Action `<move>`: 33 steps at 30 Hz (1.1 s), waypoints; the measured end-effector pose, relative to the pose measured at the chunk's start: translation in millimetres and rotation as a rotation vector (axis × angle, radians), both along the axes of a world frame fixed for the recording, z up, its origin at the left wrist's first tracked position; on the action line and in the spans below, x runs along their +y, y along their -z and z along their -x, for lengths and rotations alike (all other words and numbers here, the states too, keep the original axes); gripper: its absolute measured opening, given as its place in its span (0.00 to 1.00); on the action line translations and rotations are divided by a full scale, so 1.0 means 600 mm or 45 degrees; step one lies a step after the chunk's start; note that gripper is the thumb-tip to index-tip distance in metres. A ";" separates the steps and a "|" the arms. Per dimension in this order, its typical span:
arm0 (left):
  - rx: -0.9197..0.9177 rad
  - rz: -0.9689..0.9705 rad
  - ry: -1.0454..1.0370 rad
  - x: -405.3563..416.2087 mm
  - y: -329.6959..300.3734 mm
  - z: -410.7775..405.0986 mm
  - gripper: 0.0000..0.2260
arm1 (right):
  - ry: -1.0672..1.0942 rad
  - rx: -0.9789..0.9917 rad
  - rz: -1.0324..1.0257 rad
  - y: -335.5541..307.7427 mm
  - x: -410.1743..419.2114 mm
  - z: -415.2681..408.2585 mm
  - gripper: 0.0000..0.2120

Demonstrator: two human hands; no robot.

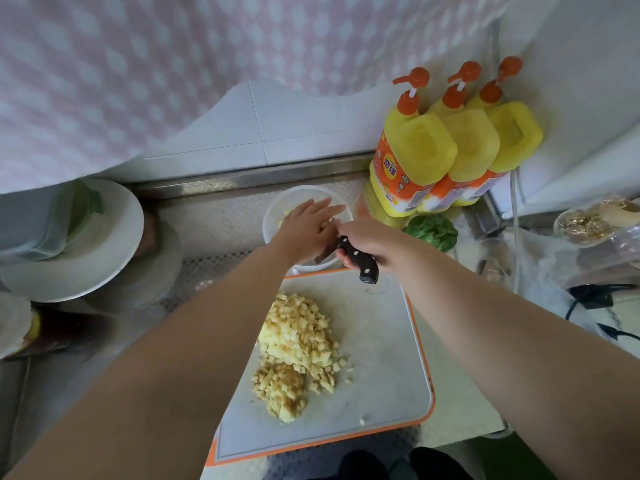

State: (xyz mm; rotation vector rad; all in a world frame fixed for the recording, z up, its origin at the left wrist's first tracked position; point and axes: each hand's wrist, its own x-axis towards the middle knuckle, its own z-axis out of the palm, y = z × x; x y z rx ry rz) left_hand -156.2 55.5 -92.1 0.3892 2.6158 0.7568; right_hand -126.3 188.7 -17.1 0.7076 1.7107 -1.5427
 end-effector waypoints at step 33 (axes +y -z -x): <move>0.506 -0.009 0.202 -0.033 -0.011 -0.183 0.29 | 0.106 0.110 -0.054 -0.040 0.026 -0.050 0.10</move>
